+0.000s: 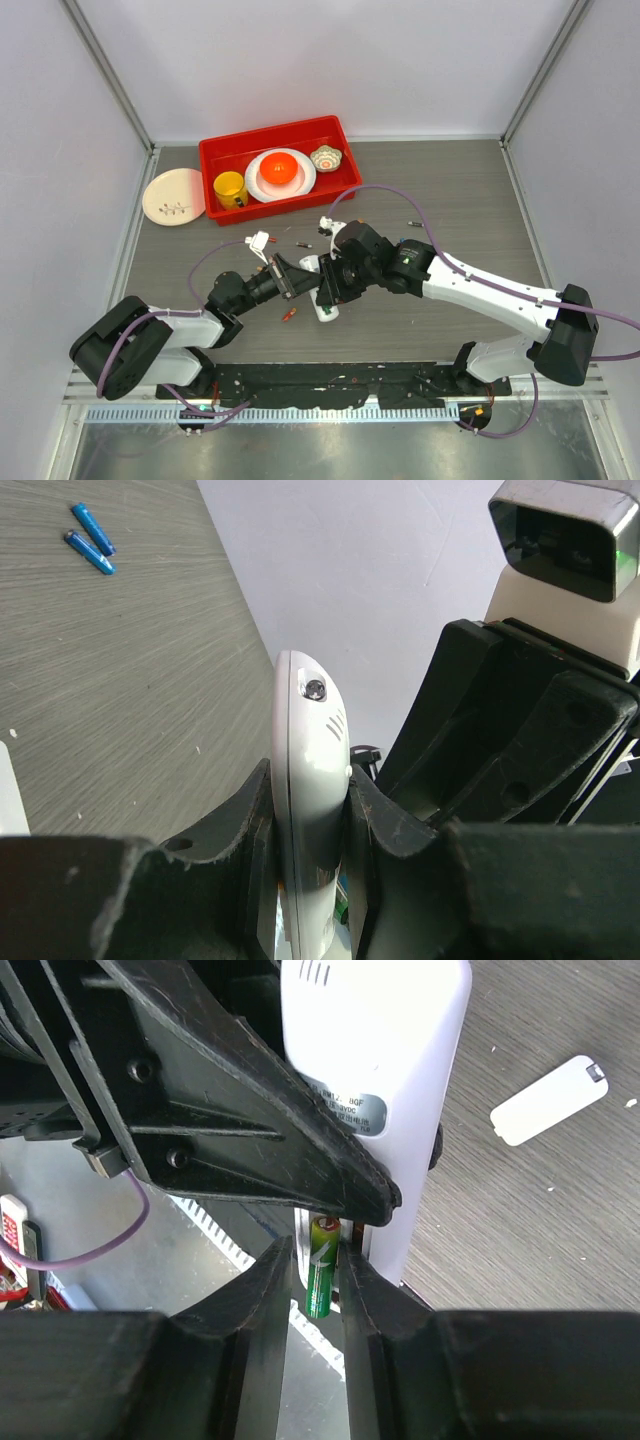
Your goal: Load the batteries into the remote control
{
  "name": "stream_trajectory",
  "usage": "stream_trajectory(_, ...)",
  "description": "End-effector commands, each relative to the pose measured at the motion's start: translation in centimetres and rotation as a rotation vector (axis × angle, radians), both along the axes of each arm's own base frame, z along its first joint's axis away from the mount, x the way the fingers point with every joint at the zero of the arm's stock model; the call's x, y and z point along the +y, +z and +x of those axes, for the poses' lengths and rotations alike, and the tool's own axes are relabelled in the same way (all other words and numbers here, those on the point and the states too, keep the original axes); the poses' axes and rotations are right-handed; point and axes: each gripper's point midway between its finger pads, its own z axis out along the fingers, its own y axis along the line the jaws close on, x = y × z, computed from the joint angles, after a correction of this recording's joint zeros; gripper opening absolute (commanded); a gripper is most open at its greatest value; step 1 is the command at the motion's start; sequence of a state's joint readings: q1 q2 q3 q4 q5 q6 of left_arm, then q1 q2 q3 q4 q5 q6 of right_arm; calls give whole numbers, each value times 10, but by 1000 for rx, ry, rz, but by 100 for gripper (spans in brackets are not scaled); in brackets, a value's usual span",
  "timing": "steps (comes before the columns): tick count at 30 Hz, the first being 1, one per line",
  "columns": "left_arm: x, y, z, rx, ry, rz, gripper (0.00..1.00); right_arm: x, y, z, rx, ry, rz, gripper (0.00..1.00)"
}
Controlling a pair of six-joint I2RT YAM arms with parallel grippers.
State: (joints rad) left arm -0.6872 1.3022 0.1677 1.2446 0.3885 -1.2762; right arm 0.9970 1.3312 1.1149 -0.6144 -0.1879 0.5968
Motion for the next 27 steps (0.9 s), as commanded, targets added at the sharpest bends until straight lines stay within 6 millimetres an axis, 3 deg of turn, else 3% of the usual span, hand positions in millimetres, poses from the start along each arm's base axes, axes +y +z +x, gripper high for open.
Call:
stream_trajectory(1, 5, 70, -14, -239, -27, -202, 0, 2, 18, 13, -54, -25, 10, 31)
stream_trajectory(10, 5, 70, -10, -207, -13, -213, 0, 1, 20, 17, -65, -33, -4, 31)
stream_trajectory(21, -1, 75, 14, -112, 35, -261, 0, 0, 60, 26, -128, -4, -10, 33)
stream_trajectory(27, -7, 87, 22, -78, 26, -304, 0, -22, 69, 34, -217, -19, -80, 33)
